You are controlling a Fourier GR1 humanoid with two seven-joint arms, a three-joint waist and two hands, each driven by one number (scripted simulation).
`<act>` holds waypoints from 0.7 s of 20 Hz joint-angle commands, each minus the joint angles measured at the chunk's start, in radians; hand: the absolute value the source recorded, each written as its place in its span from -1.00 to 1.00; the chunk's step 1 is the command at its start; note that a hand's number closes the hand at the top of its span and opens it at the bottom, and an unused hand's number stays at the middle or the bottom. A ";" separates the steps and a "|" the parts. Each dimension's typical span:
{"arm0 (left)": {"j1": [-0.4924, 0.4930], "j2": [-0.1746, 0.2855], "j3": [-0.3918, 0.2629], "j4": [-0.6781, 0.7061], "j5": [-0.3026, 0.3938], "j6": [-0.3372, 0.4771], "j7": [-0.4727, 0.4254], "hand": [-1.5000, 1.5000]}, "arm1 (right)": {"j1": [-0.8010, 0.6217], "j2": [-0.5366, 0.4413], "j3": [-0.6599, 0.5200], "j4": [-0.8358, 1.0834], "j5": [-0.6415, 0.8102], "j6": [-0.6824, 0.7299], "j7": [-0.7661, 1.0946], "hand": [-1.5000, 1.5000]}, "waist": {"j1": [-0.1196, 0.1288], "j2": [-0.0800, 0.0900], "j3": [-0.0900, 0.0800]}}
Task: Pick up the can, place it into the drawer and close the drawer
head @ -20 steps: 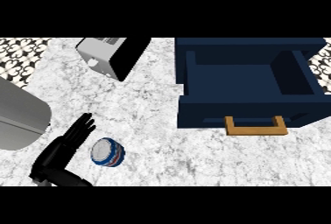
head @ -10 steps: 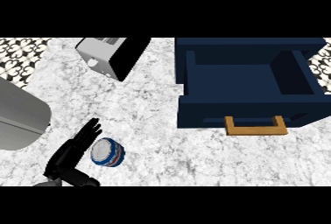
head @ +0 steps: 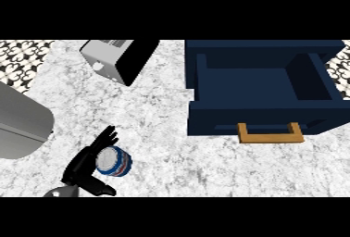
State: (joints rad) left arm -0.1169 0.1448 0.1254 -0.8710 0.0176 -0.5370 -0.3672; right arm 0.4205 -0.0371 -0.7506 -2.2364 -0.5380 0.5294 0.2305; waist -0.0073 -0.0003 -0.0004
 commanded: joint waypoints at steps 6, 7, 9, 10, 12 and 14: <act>-0.050 -0.028 0.013 0.086 0.039 -0.015 -0.014 1.00 | 0.012 0.035 0.018 0.018 0.029 0.015 -0.044 -1.00 | 0.001 0.000 0.000; -0.038 -0.023 0.017 0.078 0.058 -0.054 -0.016 1.00 | 0.094 0.036 0.076 -0.067 0.014 -0.015 -0.042 -1.00 | -0.002 -0.001 0.000; -0.120 -0.023 0.025 0.156 0.079 -0.094 0.034 1.00 | -0.045 -0.013 0.022 0.044 0.020 0.012 0.014 -1.00 | 0.002 0.001 0.000; -0.130 -0.062 0.000 0.154 0.061 -0.064 0.057 1.00 | -0.047 -0.023 -0.002 0.053 -0.008 0.002 0.014 -1.00 | 0.000 0.001 0.000; -0.087 -0.063 -0.020 0.081 0.076 -0.105 0.065 1.00 | 0.017 0.031 -0.008 0.029 0.011 0.061 -0.010 -1.00 | 0.002 -0.001 0.001; -0.107 -0.051 -0.015 0.011 0.108 -0.133 0.099 1.00 | -0.021 0.027 0.004 0.036 0.009 0.042 -0.013 -1.00 | 0.005 -0.001 0.001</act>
State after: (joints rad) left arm -0.2038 0.1002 0.1205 -0.7959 0.0943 -0.6346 -0.3151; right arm 0.4232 -0.0211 -0.7439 -2.2353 -0.5443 0.5502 0.2456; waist -0.0056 -0.0010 -0.0002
